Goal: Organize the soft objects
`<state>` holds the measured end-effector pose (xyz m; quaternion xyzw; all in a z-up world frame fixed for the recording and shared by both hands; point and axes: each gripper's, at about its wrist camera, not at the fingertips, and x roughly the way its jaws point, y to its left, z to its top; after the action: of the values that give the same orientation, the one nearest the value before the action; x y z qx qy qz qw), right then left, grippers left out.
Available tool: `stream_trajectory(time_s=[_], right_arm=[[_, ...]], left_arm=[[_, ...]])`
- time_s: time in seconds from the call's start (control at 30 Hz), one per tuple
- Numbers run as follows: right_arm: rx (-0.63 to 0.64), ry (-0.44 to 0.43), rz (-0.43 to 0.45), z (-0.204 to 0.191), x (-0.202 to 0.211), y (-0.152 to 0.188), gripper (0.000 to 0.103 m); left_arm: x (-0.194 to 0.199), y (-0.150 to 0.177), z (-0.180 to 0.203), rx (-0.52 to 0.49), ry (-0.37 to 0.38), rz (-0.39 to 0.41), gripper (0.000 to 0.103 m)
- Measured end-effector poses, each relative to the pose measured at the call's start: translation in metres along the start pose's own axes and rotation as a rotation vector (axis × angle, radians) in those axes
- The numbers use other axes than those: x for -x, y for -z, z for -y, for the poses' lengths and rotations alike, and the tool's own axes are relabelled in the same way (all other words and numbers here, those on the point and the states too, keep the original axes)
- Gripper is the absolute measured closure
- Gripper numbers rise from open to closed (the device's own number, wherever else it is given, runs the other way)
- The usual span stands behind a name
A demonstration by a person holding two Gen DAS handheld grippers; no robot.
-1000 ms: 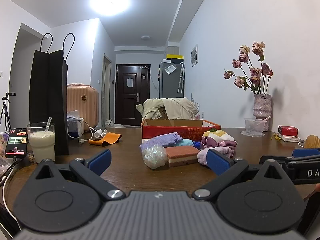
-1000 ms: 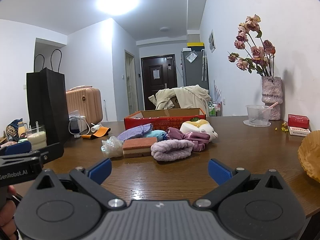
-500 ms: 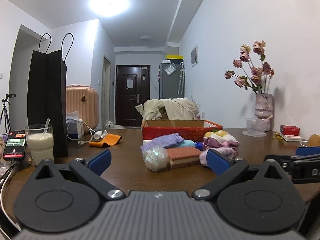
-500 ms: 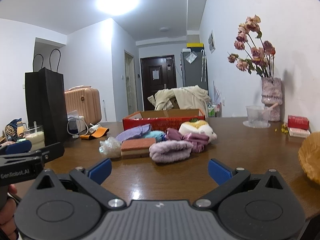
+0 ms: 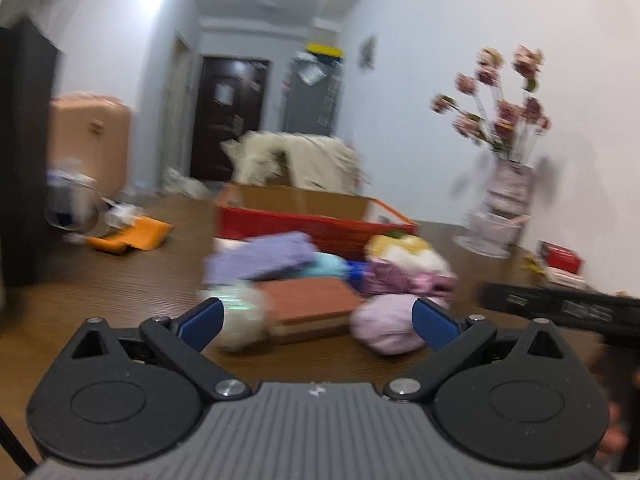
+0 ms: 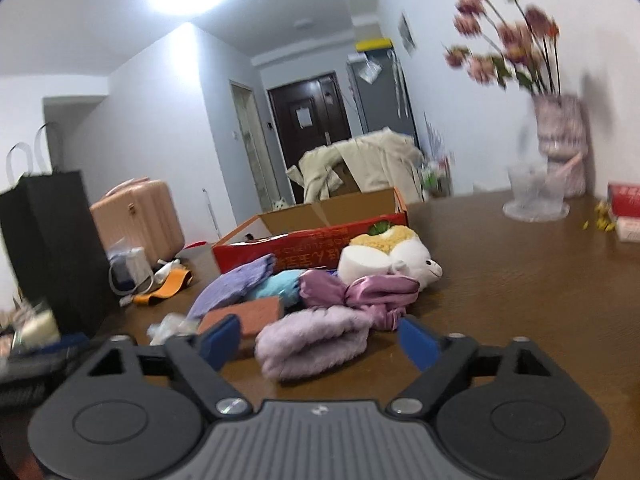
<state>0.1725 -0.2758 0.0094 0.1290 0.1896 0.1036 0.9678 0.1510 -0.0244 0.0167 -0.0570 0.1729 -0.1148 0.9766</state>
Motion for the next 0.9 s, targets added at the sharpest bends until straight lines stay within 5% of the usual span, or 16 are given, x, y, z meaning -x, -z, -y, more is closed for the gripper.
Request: stream_trajectory(time_s=[0.2, 0.27, 0.37, 0.53, 0.63, 0.7, 0.8, 0.9], right_arm=[[-0.055, -0.059, -0.092, 0.03, -0.074, -0.019, 0.056], [-0.115, -0.076, -0.147, 0.041, -0.095, -0.017, 0.061], [-0.17, -0.093, -0.228, 0.051, -0.11, -0.006, 0.083], [-0.14, -0.137, -0.234, 0.045, -0.081, 0.003, 0.08], [-0.151, -0.13, -0.226, 0.049, -0.086, 0.001, 0.065], [-0.165, -0.117, -0.236, 0.053, -0.094, 0.001, 0.064], [-0.202, -0.15, -0.257, 0.059, -0.1, 0.004, 0.067], [-0.201, -0.15, -0.26, 0.059, -0.099, 0.006, 0.085]], left_arm=[[-0.076, -0.009, 0.02, 0.118, 0.04, -0.132, 0.036], [-0.098, -0.008, 0.02, 0.179, 0.046, -0.201, 0.054], [-0.119, 0.0, 0.013, 0.262, 0.087, -0.299, 0.073], [-0.116, 0.005, 0.005, 0.311, 0.061, -0.284, 0.069], [-0.122, 0.005, 0.007, 0.33, 0.07, -0.29, 0.066], [-0.125, 0.005, 0.008, 0.345, 0.082, -0.291, 0.067], [-0.128, 0.005, 0.012, 0.345, 0.102, -0.292, 0.075], [-0.123, 0.004, 0.016, 0.319, 0.096, -0.276, 0.085]])
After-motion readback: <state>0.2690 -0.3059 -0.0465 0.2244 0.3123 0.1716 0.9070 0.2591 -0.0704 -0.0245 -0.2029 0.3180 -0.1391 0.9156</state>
